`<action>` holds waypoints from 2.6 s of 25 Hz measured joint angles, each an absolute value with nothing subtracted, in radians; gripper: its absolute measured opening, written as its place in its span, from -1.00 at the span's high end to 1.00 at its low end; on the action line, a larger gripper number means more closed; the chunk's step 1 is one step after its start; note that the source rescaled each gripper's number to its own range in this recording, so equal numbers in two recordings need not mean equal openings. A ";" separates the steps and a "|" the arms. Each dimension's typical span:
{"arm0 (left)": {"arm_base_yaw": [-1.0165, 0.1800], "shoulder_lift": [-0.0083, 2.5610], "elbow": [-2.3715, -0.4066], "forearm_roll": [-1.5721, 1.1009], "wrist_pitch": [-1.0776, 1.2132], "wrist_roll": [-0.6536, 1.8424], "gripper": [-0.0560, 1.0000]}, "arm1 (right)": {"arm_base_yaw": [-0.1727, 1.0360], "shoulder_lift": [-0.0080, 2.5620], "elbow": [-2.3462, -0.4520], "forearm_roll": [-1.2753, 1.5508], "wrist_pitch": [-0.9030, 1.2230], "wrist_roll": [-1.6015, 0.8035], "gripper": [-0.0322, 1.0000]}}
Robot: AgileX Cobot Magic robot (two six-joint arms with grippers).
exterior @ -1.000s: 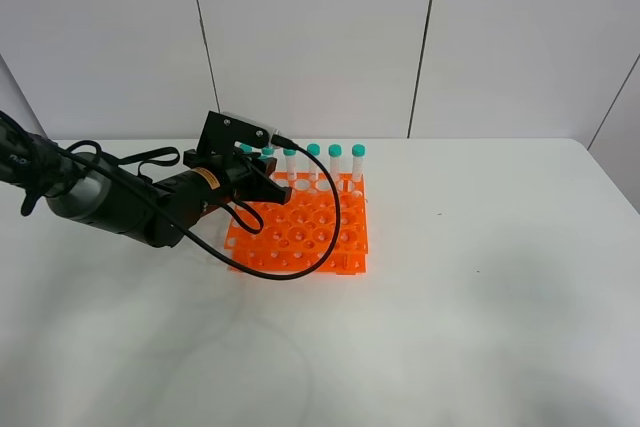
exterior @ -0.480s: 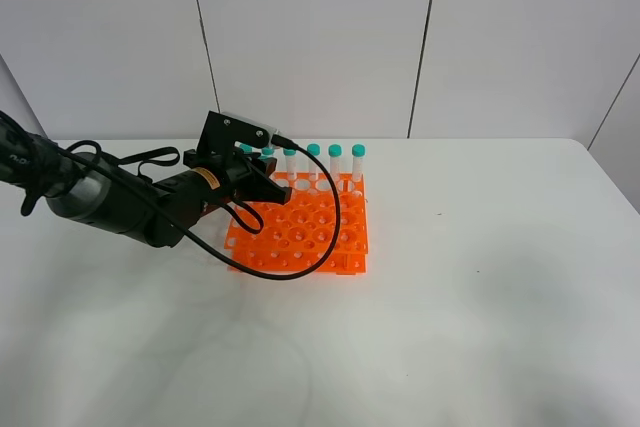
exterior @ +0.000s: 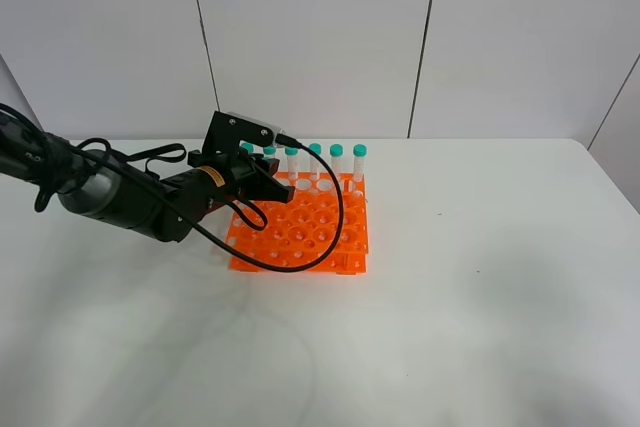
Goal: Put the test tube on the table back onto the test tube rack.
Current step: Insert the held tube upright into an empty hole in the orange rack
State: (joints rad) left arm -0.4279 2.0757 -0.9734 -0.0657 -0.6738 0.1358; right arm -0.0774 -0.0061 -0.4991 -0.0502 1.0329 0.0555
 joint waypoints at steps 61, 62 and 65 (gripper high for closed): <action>-0.376 1.756 -0.972 -0.042 -0.288 0.145 -0.93 | -0.077 -0.006 -0.499 -0.050 1.033 0.056 -0.61; -0.361 1.744 -0.972 -0.032 -0.250 0.145 -0.96 | -0.077 -0.006 -0.499 -0.050 1.033 0.056 -0.61; -0.309 1.710 -0.972 -0.006 -0.137 0.145 -0.99 | -0.077 -0.006 -0.499 -0.050 1.033 0.056 -0.61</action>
